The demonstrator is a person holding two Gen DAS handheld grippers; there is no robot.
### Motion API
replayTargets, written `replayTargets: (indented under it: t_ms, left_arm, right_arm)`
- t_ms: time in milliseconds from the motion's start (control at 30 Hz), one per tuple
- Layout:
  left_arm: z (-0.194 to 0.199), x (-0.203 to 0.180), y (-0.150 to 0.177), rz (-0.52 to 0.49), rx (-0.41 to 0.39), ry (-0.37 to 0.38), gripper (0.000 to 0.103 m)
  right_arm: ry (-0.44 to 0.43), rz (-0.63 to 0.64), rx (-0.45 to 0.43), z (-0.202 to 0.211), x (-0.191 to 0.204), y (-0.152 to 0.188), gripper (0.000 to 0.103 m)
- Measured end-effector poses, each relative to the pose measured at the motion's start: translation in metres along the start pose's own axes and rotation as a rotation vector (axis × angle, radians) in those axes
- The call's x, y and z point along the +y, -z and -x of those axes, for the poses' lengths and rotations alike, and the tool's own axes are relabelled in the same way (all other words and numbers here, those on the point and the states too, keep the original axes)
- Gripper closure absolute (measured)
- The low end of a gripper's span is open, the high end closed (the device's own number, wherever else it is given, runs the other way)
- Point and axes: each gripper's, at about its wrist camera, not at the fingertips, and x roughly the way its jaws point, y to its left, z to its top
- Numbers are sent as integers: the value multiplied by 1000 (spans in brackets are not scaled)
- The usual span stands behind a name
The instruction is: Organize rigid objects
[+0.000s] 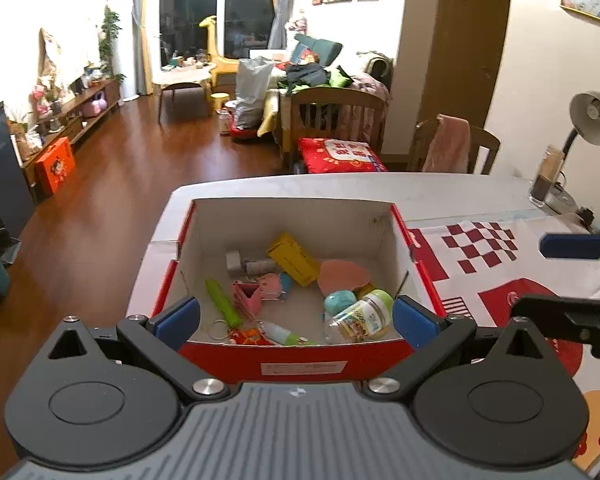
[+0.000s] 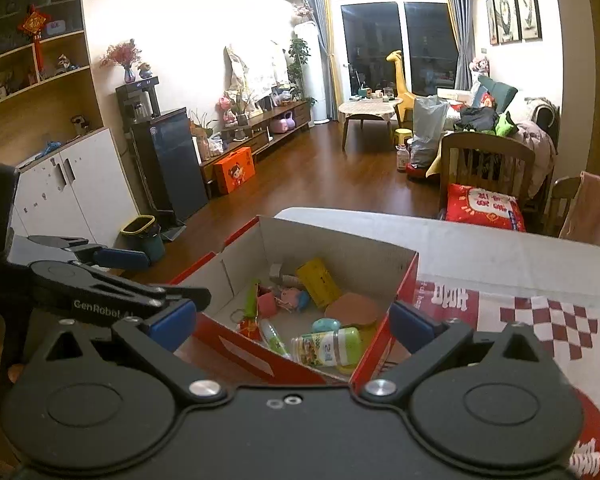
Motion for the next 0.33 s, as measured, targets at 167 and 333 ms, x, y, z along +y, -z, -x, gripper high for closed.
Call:
replayTargets:
  t_ms: [167, 333]
  left_arm:
    - [2, 4, 3, 17, -6, -27, 0]
    - [5, 2, 4, 18, -14, -45, 0]
  right_arm:
    - [-3, 0, 4, 1, -1, 5, 0]
    - [5, 2, 5, 3, -2, 10, 0]
